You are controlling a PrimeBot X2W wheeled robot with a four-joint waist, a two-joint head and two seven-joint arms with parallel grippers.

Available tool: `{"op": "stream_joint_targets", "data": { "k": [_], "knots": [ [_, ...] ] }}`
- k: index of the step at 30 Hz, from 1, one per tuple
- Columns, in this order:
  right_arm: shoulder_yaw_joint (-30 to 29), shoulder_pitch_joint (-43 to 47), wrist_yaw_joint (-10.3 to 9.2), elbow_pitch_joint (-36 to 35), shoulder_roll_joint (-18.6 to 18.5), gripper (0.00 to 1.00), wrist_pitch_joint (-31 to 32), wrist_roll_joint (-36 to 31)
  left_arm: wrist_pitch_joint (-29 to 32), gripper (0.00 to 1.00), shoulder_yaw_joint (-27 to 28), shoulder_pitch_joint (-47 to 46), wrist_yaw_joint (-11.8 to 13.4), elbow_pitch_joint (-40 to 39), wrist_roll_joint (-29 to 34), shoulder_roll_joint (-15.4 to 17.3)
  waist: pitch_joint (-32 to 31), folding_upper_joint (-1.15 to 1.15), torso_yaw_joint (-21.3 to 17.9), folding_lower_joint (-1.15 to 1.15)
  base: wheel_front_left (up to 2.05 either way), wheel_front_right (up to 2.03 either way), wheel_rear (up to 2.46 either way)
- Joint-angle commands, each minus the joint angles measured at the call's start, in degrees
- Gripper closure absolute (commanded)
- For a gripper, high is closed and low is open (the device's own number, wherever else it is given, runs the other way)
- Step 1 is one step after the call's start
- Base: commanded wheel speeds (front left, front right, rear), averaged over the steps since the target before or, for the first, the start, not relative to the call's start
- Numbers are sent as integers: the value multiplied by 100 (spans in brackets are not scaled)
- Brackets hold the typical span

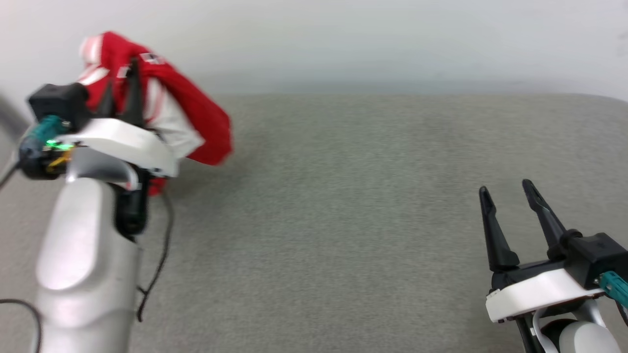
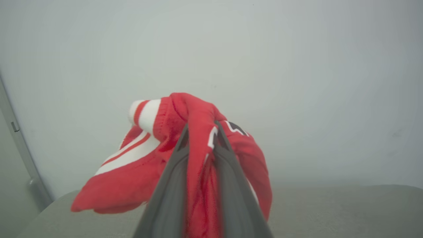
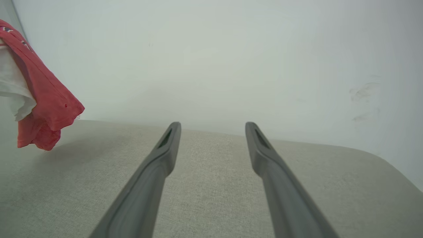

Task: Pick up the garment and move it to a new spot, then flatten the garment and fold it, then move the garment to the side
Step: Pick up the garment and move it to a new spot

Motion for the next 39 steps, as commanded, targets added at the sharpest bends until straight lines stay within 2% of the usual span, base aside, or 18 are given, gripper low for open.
{"op": "stream_joint_targets", "data": {
  "k": [1,7,10,15,18,22,23,24,25,33,36,39],
  "knots": [
    [-2,79,-4,-75,8,0,41,3,-32,100,-79,146,-10,-251,-36,-142,-133,0,-327,2,0,0,0],
    [-65,115,-4,-251,7,0,141,-34,100,100,-683,563,-77,-1037,-144,-852,65,0,-861,2,0,0,0],
    [-106,133,-4,-321,9,0,125,1,133,100,-1022,814,-76,-1266,-215,-1054,235,0,-1053,2,0,0,0],
    [-145,65,-4,-371,8,0,83,64,165,100,-1726,1324,4,-1315,-418,-1186,602,0,-1229,2,0,0,0],
    [-117,-18,-4,-344,8,0,39,115,158,100,-2093,1647,118,-1069,-423,-1204,807,0,-1246,2,0,0,0],
    [-122,-111,-4,-278,6,0,-9,113,281,100,-2492,1865,118,-618,-365,-1214,926,0,-1166,2,0,0,0],
    [-113,-123,-4,-264,7,0,-15,106,321,88,-2545,1900,89,-539,-423,-1211,932,0,-1142,2,0,0,0],
    [-105,-138,-4,-246,8,0,-24,92,304,11,-2580,1898,86,-472,-403,-1209,923,0,-1110,2,0,0,0],
    [-115,-143,-4,-236,7,0,-26,83,251,0,-2616,1875,76,-446,-405,-1213,901,0,-1070,2,0,0,0],
    [-162,-45,-4,-116,6,0,18,6,-365,0,-2771,1766,51,-795,-304,-1216,476,0,-739,2,0,0,0],
    [-200,55,-4,-136,6,0,78,-25,-630,0,-2668,1807,126,-1034,-270,-1176,259,0,-601,2,0,0,0],
    [-246,160,-4,-188,6,0,149,-54,-787,0,-2443,1954,318,-1210,-280,-1066,70,0,-473,2,0,0,0]
  ]
}}
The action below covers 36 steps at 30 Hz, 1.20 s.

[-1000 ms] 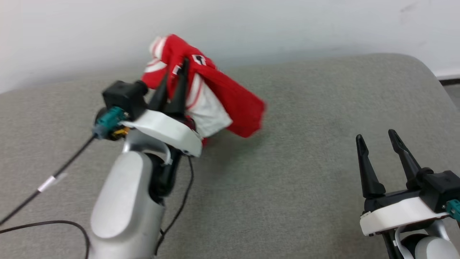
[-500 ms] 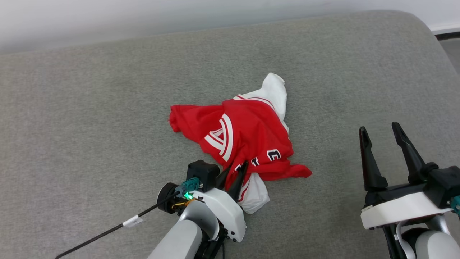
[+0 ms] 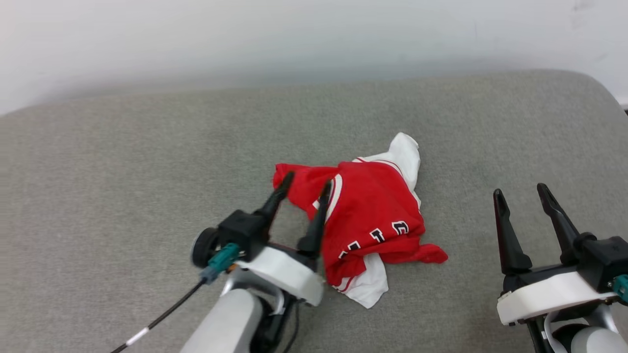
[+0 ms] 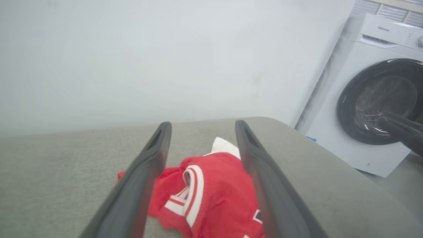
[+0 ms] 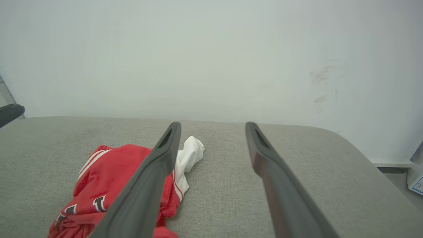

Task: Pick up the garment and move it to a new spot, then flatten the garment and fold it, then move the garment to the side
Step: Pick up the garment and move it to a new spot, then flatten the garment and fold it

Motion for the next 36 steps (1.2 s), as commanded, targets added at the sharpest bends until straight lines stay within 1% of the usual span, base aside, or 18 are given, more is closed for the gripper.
{"op": "stream_joint_targets", "data": {
  "k": [1,5,9,13,16,22,36],
  "knots": [
    [-22,79,-4,-23,5,0,22,-32,-46,0,94,157,70,-13,14,91,-222,0,175,0,0,0,0],
    [-77,247,-4,-102,5,0,114,-32,-138,0,492,460,327,-121,-64,344,-405,0,294,0,0,0,0],
    [-107,366,-4,-142,5,0,189,-20,-178,0,899,843,540,-190,-129,672,-500,0,368,0,0,0,0],
    [-84,454,-4,-158,5,0,241,14,-196,0,1167,1234,655,-315,-170,988,-568,0,387,0,0,0,0],
    [-92,538,-4,-152,5,0,261,28,-134,0,1234,1483,691,-444,-210,1113,-626,0,391,0,0,0,0],
    [-108,573,-4,-146,5,0,286,29,-31,0,1188,1649,716,-687,-246,1155,-629,0,408,0,0,0,0],
    [-101,458,-4,-129,5,0,253,54,48,0,1107,1478,792,-954,-146,1245,-572,0,366,0,0,0,0]
  ]
}}
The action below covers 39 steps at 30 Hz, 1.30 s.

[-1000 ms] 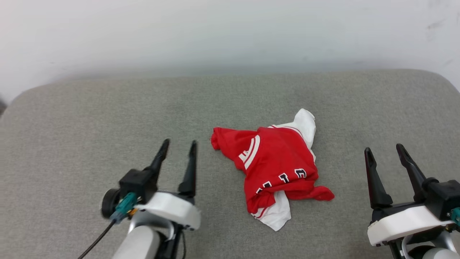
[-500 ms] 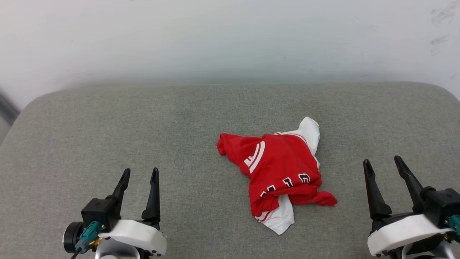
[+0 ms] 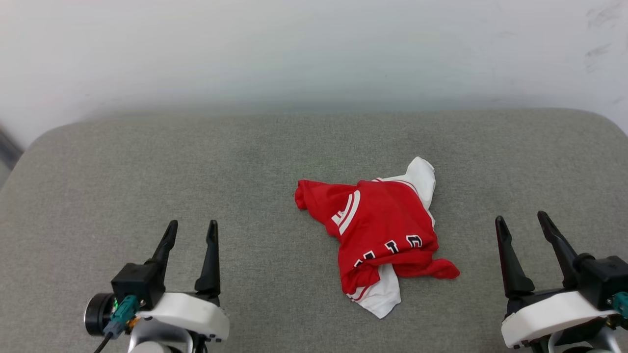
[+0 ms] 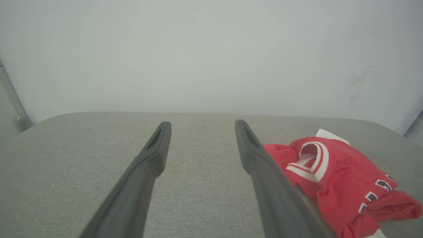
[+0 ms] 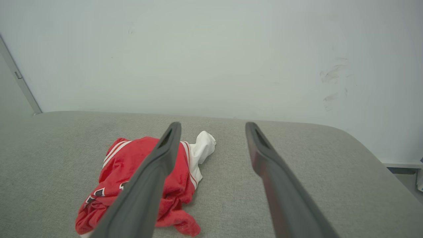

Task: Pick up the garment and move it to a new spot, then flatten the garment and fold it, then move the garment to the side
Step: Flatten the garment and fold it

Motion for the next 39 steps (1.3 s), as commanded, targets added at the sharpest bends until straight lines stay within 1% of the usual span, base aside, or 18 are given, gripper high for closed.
{"op": "stream_joint_targets", "data": {
  "k": [1,4,6,11,14,15,18,21,26,27,28,29,30,34,39],
  "knots": [
    [-19,-64,-4,-32,5,0,-22,31,45,0,-59,-151,-10,-78,84,40,49,0,10,1,0,0,0],
    [-71,-101,-4,-81,5,0,-35,24,262,0,-302,-480,-120,-213,169,-35,177,0,62,1,0,0,0],
    [-66,-140,-4,-95,6,0,-27,21,596,0,-564,-720,-227,-204,230,-97,271,0,75,1,0,0,0],
    [30,-252,-4,-83,5,0,-36,31,1649,0,-1301,-1289,-725,39,163,-332,486,0,-7,1,0,0,0],
    [59,-316,-4,-50,5,0,-57,46,2407,0,-1740,-1437,-1027,301,24,-439,600,0,-105,1,0,0,0],
    [73,-337,-4,-37,6,0,-68,48,2645,0,-1859,-1479,-1113,395,8,-425,636,0,-143,1,0,0,0],
    [91,-408,-4,0,5,0,-101,86,3138,0,-2069,-1560,-1241,606,-85,-440,751,0,-252,1,0,0,0],
    [84,-456,-4,76,5,0,-147,121,3413,0,-2169,-1597,-1248,798,-83,-415,849,0,-352,1,0,0,0],
    [125,-541,-4,185,5,0,-243,185,3651,0,-2205,-1763,-1276,1017,-160,-440,958,0,-494,1,0,0,0],
    [132,-546,-4,215,6,0,-270,199,3698,6,-2211,-1792,-1281,1063,-154,-428,968,0,-520,1,0,0,0],
    [140,-553,-4,238,6,0,-289,199,3731,53,-2208,-1826,-1283,1097,-172,-423,982,0,-546,1,0,0,0],
    [146,-563,-4,264,6,0,-310,210,3740,84,-2197,-1872,-1288,1134,-192,-430,989,0,-565,1,0,0,0],
    [138,-567,-4,280,5,0,-334,234,3753,100,-2189,-1915,-1287,1178,-196,-428,995,0,-577,1,0,0,0],
    [100,-556,-4,342,5,0,-397,268,3491,100,-2071,-2033,-1192,1175,-107,-369,1000,0,-593,1,0,0,0],
    [17,-519,-4,421,6,0,-429,293,3148,100,-1814,-2197,-959,847,96,-87,906,0,-473,1,0,0,0]
  ]
}}
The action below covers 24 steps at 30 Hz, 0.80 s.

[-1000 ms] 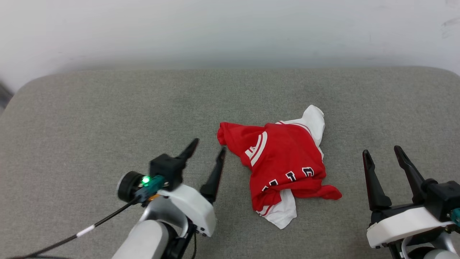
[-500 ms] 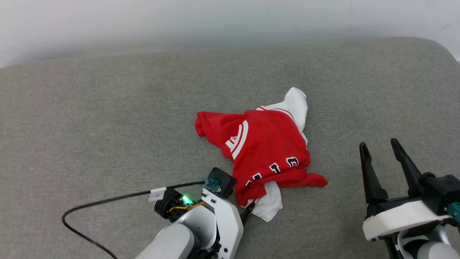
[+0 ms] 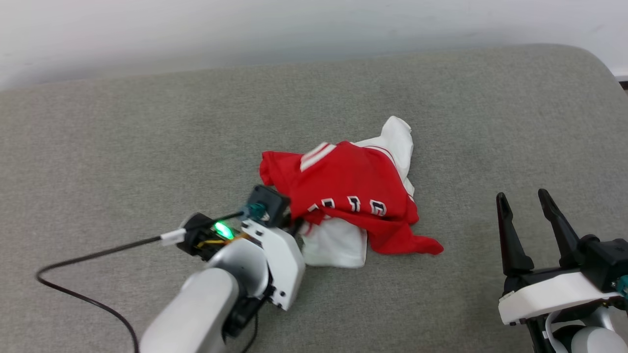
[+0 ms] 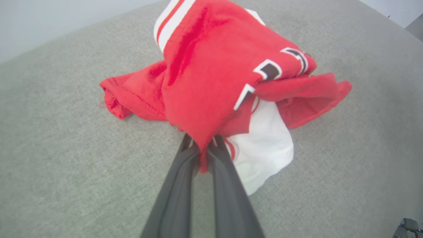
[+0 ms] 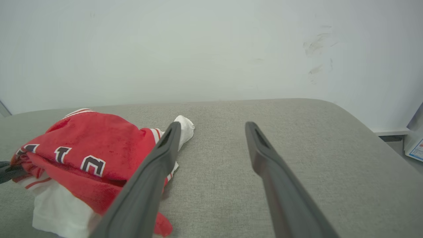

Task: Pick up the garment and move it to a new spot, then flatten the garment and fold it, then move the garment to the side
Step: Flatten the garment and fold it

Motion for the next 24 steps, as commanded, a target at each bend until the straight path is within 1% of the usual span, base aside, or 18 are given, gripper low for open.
{"op": "stream_joint_targets", "data": {
  "k": [1,5,6,10,12,14,16,18,21,22,23,24],
  "knots": [
    [1,-9,-4,28,7,0,-25,21,-72,100,111,-78,112,-187,76,151,-64,0,87,0,0,0,0],
    [-24,23,-4,32,7,0,-29,30,-127,100,398,-4,411,-744,262,581,-127,0,226,0,0,0,0],
    [-24,23,-4,32,7,0,-29,30,-127,100,398,-4,411,-744,262,581,-127,0,226,0,0,0,0],
    [-45,87,-4,-6,6,0,-10,11,-18,100,645,404,744,-1309,364,1007,-140,0,346,0,0,0,0],
    [-53,100,-4,-38,6,0,6,-4,70,100,707,744,892,-1550,273,1102,-128,0,383,0,0,0,0],
    [-53,101,-4,-61,6,0,22,-10,160,100,728,1171,1039,-1653,138,1114,-120,0,409,0,0,0,0],
    [-53,96,-4,-84,6,0,42,-14,184,100,690,1583,1135,-1635,-46,1021,-114,0,425,0,0,0,0],
    [-71,93,-4,-103,6,0,53,-24,137,100,606,1933,1157,-1530,-236,859,-123,0,452,0,0,0,0],
    [-60,89,-4,-133,6,0,93,-54,-13,100,526,2237,1115,-1251,-486,591,-158,0,488,0,0,0,0],
    [-53,84,-4,-146,6,0,113,-64,-103,65,522,2288,1117,-1175,-547,488,-174,0,498,0,0,0,0],
    [-64,82,-4,-157,6,0,118,-80,-219,0,519,2298,1107,-1114,-558,409,-195,0,514,0,0,0,0],
    [-83,97,-4,-164,6,0,136,-96,-337,0,518,2275,1094,-1061,-552,350,-234,0,540,0,0,0,0]
  ]
}}
